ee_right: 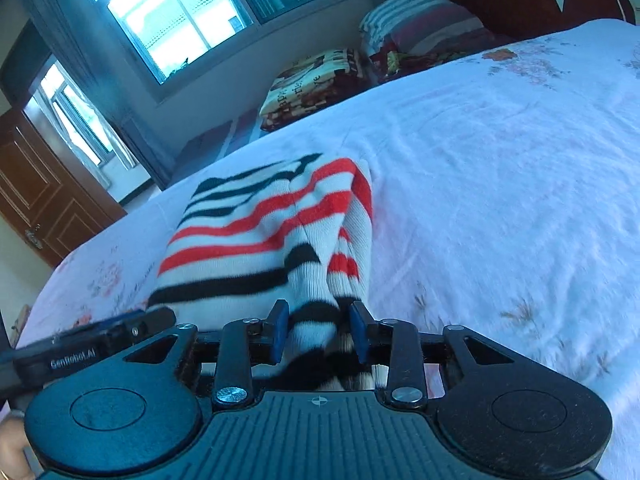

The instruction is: Fold small clothes

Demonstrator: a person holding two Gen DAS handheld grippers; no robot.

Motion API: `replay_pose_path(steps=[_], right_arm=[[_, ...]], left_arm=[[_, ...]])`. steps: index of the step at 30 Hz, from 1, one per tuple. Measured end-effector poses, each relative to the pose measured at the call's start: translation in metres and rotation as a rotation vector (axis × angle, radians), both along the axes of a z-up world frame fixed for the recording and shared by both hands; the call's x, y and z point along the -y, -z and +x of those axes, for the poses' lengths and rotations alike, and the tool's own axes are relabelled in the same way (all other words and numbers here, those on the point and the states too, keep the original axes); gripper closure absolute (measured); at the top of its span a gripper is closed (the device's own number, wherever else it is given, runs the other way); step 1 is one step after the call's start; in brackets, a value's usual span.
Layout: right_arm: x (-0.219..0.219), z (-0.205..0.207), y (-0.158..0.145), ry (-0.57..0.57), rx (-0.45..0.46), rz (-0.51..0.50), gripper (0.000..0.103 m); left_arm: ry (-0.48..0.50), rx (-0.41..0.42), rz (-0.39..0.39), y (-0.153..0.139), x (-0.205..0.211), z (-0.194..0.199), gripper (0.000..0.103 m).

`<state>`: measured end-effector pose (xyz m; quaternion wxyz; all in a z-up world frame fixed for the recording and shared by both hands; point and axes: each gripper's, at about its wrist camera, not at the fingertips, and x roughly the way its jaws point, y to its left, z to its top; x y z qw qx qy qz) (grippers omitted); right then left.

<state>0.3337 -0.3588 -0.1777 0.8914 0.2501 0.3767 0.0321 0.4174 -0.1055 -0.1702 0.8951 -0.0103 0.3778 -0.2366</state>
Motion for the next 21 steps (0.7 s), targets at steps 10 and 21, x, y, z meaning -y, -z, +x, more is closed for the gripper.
replay_pose_path(steps=[10, 21], right_arm=[[-0.008, -0.025, 0.024, 0.040, -0.096, -0.075, 0.070], [-0.004, 0.024, -0.021, 0.035, 0.011, -0.063, 0.070]], left_arm=[[0.006, -0.065, -0.017, 0.007, -0.005, 0.000, 0.028], [-0.026, -0.028, -0.049, -0.023, -0.007, 0.017, 0.032]])
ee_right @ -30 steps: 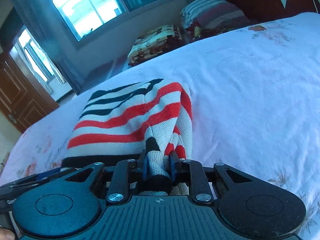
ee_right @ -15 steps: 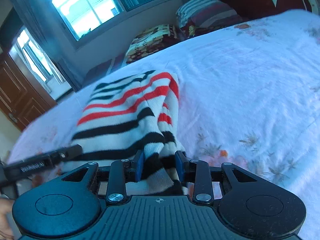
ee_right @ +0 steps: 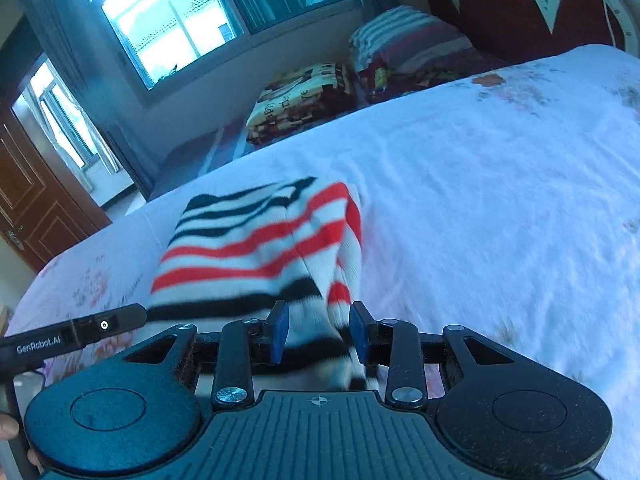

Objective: Fold small clothes
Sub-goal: 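Open both tools and straighten the folded striped bundle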

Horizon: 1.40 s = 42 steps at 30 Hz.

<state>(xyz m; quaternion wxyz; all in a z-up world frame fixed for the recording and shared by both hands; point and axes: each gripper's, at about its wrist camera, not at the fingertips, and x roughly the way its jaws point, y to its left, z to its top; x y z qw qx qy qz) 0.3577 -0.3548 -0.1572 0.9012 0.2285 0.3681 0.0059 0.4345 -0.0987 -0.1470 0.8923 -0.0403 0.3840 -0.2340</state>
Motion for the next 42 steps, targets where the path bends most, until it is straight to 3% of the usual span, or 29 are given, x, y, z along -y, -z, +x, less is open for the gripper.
replay_pose_path(steps=[8, 12, 15, 18, 21, 28, 34, 38, 42], right_arm=[[0.002, 0.067, 0.022, 0.015, -0.058, 0.005, 0.070], [0.001, 0.069, 0.043, 0.036, -0.079, -0.059, 0.072], [0.005, 0.067, 0.049, 0.055, -0.064, -0.046, 0.071], [0.007, 0.063, 0.040, 0.043, -0.050, -0.042, 0.071], [0.003, 0.063, 0.017, 0.031, 0.021, -0.105, 0.071], [-0.014, 0.111, 0.008, -0.006, 0.062, -0.162, 0.071], [-0.021, 0.140, 0.043, -0.009, -0.007, -0.281, 0.071], [-0.008, 0.142, 0.062, 0.027, -0.050, -0.267, 0.071], [-0.007, 0.139, 0.057, 0.023, -0.035, -0.272, 0.071]], left_arm=[[-0.078, -0.050, 0.002, 0.019, 0.004, 0.045, 0.029], [-0.066, -0.084, 0.008, 0.035, 0.004, 0.055, 0.028], [-0.076, -0.094, -0.020, 0.044, 0.000, 0.056, 0.024], [-0.083, -0.113, -0.033, 0.037, -0.004, 0.058, 0.027], [-0.098, -0.061, -0.025, 0.023, -0.003, 0.062, 0.029], [-0.136, -0.091, -0.026, 0.034, 0.010, 0.098, 0.028], [-0.139, -0.114, 0.002, 0.053, 0.013, 0.110, 0.026], [-0.132, -0.094, 0.010, 0.056, 0.014, 0.109, 0.024], [-0.140, -0.097, 0.021, 0.055, 0.017, 0.110, 0.025]])
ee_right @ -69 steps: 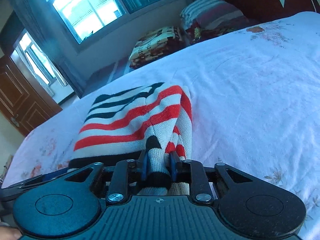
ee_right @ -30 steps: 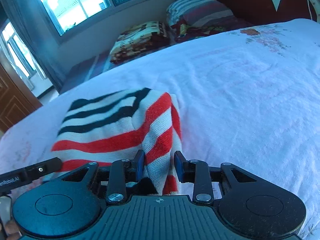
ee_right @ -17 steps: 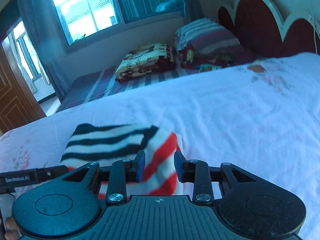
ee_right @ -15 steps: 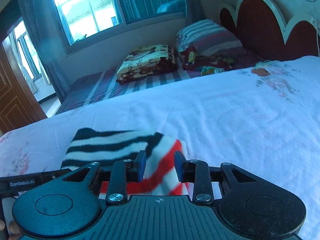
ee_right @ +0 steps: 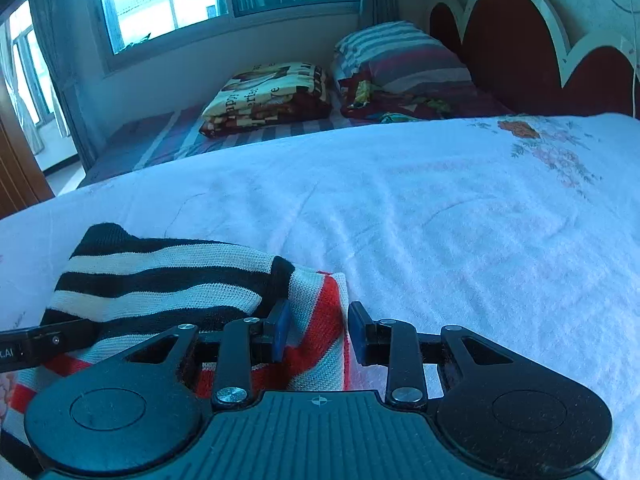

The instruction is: Fold small clothes

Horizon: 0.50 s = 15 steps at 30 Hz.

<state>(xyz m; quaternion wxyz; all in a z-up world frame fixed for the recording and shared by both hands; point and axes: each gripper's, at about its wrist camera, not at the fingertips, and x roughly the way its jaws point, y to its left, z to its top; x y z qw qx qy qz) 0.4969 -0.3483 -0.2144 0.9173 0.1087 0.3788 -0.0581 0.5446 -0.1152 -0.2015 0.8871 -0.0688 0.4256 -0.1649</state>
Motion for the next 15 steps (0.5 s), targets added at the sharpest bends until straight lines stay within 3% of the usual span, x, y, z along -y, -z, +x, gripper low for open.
replay_pose_path(steps=[3, 6, 10, 15], right_arm=[[0.000, -0.010, -0.018, 0.001, 0.072, 0.039, 0.071], [-0.018, -0.019, -0.034, -0.065, 0.114, 0.003, 0.071], [-0.036, -0.015, -0.025, -0.122, 0.072, -0.039, 0.071], [-0.029, -0.010, -0.009, -0.102, 0.041, 0.007, 0.070]], left_arm=[[-0.002, 0.006, 0.014, -0.005, 0.000, -0.003, 0.024], [0.000, 0.016, 0.030, -0.009, 0.002, -0.006, 0.026], [0.006, 0.027, 0.053, -0.010, 0.005, -0.009, 0.026], [0.008, 0.028, 0.061, -0.010, 0.006, -0.011, 0.025]])
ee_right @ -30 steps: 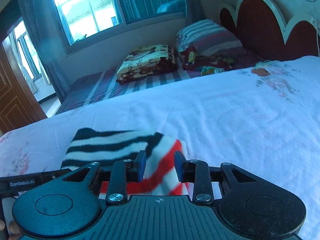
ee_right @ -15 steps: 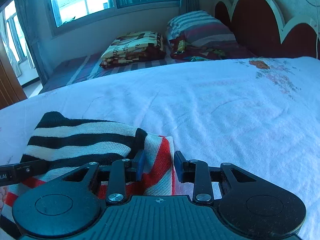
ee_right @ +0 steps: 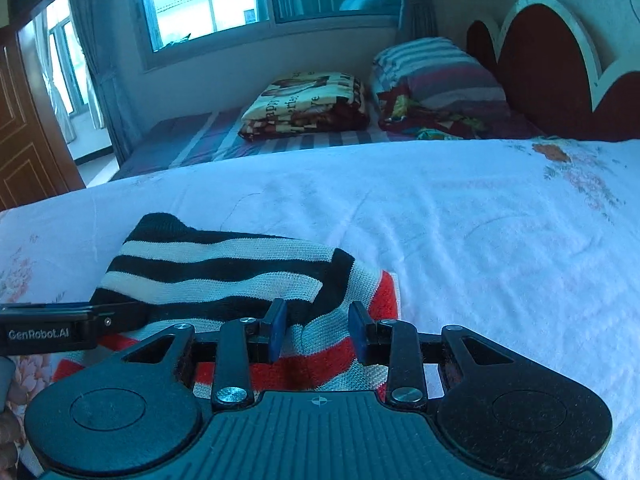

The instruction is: Fold small clothes

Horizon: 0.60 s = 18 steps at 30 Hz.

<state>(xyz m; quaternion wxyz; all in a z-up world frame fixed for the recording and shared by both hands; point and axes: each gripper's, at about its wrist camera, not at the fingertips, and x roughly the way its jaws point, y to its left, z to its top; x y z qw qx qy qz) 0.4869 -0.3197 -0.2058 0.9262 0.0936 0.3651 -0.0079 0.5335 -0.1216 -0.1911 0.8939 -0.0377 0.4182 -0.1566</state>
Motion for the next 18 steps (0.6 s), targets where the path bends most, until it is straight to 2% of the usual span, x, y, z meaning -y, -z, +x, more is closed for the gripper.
replay_pose_path(steps=[5, 11, 14, 18], right_arm=[[0.002, -0.008, -0.011, 0.006, 0.000, 0.011, 0.070], [0.006, -0.052, -0.031, -0.025, 0.018, 0.044, 0.070], [0.001, -0.082, -0.030, -0.027, 0.006, 0.029, 0.070], [-0.002, -0.112, -0.019, -0.020, -0.022, -0.009, 0.070]], left_arm=[[0.013, -0.008, -0.009, -0.011, -0.005, -0.005, 0.026], [0.067, -0.014, -0.059, -0.025, -0.021, -0.038, 0.026], [0.098, -0.029, -0.064, -0.022, -0.024, -0.061, 0.026], [0.075, -0.004, -0.080, -0.022, -0.032, -0.085, 0.026]])
